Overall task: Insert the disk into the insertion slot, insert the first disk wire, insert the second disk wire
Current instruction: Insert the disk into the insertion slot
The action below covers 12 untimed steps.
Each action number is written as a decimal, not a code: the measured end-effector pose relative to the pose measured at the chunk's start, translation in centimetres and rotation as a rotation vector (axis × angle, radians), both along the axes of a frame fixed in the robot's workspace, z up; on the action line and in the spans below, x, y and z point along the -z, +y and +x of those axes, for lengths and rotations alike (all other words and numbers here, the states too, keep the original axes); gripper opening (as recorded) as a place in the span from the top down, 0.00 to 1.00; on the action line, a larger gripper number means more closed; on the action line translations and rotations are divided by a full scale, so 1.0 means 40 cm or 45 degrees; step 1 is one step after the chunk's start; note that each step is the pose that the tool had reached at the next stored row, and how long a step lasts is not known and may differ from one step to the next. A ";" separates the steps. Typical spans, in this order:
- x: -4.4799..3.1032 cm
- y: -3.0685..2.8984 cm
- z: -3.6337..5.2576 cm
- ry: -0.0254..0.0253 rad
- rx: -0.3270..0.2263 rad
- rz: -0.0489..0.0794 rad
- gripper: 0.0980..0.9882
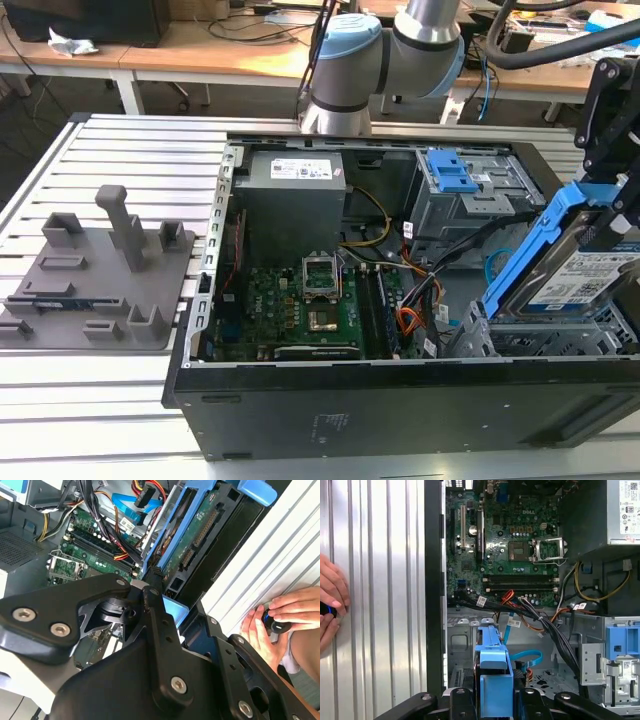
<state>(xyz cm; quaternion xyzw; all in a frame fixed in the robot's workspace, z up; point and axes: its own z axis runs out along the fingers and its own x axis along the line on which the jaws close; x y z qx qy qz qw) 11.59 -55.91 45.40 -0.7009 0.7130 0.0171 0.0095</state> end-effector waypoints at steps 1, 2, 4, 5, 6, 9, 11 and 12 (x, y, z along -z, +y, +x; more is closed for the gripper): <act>0.001 0.000 0.000 0.0000 0.000 0.000 0.70; 0.002 0.001 0.000 0.0001 0.000 0.000 0.70; 0.005 0.001 0.000 0.0001 0.000 0.000 0.70; 0.006 0.002 0.000 0.0001 0.000 0.000 0.70; 0.007 0.002 0.000 0.0001 0.000 0.000 0.70; 0.014 0.002 0.000 0.0002 0.000 0.000 0.70; 0.024 0.003 0.000 0.0003 0.000 0.000 0.70; 0.027 0.003 0.000 0.0003 0.000 0.000 0.70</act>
